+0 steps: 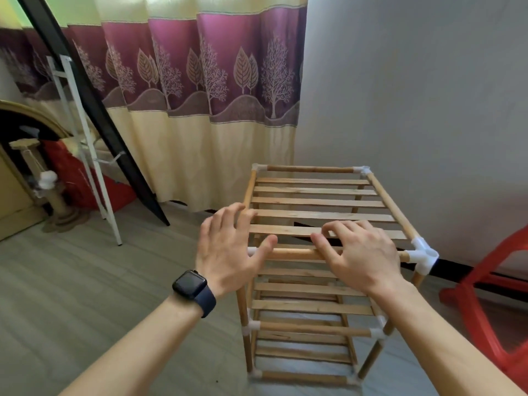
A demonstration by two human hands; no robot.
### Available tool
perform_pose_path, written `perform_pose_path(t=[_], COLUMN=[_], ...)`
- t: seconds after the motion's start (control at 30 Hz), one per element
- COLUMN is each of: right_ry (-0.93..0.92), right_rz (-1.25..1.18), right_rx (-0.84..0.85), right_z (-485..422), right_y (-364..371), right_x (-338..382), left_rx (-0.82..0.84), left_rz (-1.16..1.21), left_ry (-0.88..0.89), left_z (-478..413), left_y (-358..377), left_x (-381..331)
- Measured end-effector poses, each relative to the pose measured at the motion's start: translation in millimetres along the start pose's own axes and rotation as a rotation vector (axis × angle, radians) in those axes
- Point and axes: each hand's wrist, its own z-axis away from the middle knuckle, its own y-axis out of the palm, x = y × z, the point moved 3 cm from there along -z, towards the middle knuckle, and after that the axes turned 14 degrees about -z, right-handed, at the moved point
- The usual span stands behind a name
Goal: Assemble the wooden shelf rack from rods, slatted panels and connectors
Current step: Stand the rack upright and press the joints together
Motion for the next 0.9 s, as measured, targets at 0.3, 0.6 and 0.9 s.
perform_pose_path(t=[0.3,0.6,0.9], right_ry=[0.031,0.091,0.081], right_rz=[0.268,0.28,0.245], right_rx=[0.3,0.253,0.227], right_z=[-1.9,-16.4,-19.6], right_y=[-28.4,-37.1,-34.9], right_x=[-40.3,-67.5,-66.6], left_rx=[0.453,0.409,0.406], left_rz=[-0.241,-0.291,-0.286], left_ry=[0.26,0.269,0.23], left_z=[-36.4,-48.8,-51.2], left_y=[10.8,21.1,21.8], left_x=[-16.0,-18.0,-17.8])
